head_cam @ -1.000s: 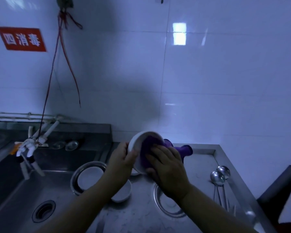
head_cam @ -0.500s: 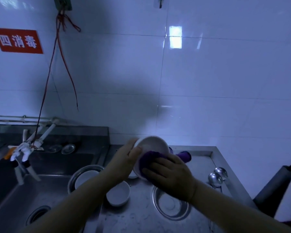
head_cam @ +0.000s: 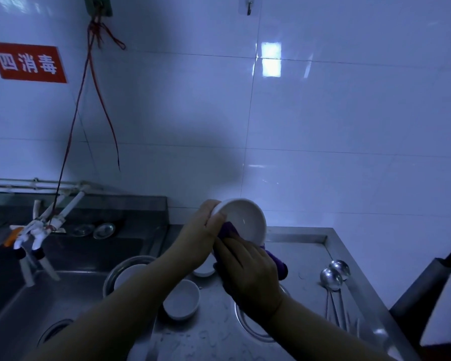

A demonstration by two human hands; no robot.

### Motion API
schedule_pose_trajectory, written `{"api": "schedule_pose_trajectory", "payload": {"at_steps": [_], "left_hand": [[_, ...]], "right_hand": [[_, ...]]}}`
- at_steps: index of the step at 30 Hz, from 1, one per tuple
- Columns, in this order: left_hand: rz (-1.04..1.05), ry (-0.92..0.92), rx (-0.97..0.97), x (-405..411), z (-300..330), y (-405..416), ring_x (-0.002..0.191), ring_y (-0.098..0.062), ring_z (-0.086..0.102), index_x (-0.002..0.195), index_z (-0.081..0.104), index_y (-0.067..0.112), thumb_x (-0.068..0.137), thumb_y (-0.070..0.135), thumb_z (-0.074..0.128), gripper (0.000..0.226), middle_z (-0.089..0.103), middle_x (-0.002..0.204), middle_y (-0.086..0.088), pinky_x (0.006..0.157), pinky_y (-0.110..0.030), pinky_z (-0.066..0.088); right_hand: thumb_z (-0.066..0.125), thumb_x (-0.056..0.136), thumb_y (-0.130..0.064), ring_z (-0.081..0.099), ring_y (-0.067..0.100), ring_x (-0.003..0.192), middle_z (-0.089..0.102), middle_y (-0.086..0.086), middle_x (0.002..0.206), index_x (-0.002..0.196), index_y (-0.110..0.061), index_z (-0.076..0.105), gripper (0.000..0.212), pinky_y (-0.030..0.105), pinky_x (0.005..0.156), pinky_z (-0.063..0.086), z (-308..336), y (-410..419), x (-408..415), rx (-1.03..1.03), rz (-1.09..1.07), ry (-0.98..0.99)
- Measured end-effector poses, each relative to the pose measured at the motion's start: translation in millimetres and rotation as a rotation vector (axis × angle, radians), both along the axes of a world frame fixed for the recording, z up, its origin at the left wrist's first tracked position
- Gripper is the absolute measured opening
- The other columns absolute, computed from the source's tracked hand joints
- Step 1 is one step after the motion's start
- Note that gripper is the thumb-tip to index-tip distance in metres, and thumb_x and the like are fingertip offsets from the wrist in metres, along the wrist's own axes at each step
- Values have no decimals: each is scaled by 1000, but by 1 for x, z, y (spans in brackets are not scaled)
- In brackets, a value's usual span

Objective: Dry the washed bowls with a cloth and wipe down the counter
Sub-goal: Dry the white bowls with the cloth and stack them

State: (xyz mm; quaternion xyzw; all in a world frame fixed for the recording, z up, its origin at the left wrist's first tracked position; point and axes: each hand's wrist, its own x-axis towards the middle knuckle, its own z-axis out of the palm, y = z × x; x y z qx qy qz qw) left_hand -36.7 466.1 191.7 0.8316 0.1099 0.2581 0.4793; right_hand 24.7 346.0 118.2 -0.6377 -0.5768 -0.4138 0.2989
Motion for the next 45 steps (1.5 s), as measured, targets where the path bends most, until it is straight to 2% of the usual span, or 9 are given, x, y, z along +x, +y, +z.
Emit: {"api": "schedule_pose_trajectory", "payload": {"at_steps": [3,7,13,19,26,31,36,41,45], "left_hand": [[-71,62,-28,-5,4,8,76,-8,56,97,55,23,90,38,40,22,58,86,0,63,-19,43],[-294,292,-96,-11,18,24,81,-29,62,109,59,17,83,44,43,41,63,97,-18,64,-34,48],[87,-79,-222,-5,6,-7,81,-14,61,98,53,29,88,18,59,17,61,90,3,59,-13,48],[0,-250,-266,-13,5,-15,86,-8,58,107,51,31,99,19,39,19,58,99,2,67,-14,50],[-204,130,-136,-17,32,9,95,-38,61,101,67,23,73,25,52,32,66,100,-16,78,-56,50],[-103,-110,-345,-14,26,-4,90,-16,61,105,61,31,72,24,62,34,64,100,3,63,-18,53],[34,-356,-363,-10,14,-30,84,6,57,106,49,35,92,15,49,24,55,102,10,65,-9,49],[-77,-232,-224,-15,23,-14,84,-7,57,108,59,17,77,24,45,34,61,99,-2,67,-16,49],[-256,97,-155,-16,41,6,89,-21,59,101,68,15,68,20,52,37,67,99,-14,76,-34,45]], "right_hand": [[63,92,-24,67,17,92,72,6,103,116,-14,60,26,30,76,56,12,-12,18,-87,101,-176],[65,89,-14,67,21,82,72,3,91,110,-15,59,22,35,69,54,32,-26,48,-269,261,-473],[64,91,-15,64,21,70,71,6,85,95,-10,74,11,35,59,50,46,-7,28,-62,40,-308],[69,89,-18,68,18,83,73,6,96,102,-11,73,16,34,66,54,39,-7,19,-34,45,-245],[68,85,-6,66,23,82,72,3,91,97,-15,75,17,37,81,52,62,-34,59,-297,267,-640],[65,90,-12,63,21,70,71,3,85,94,-15,75,11,32,65,49,65,-23,40,-105,56,-429],[66,91,-24,67,19,88,72,6,99,107,-12,71,21,33,78,54,44,-6,5,44,-53,-119],[69,88,-17,68,19,81,73,5,96,103,-12,73,16,33,67,54,45,-20,23,-60,67,-323],[69,86,-6,66,22,76,71,3,87,95,-13,76,14,34,67,51,60,-35,44,-235,244,-545]]}}
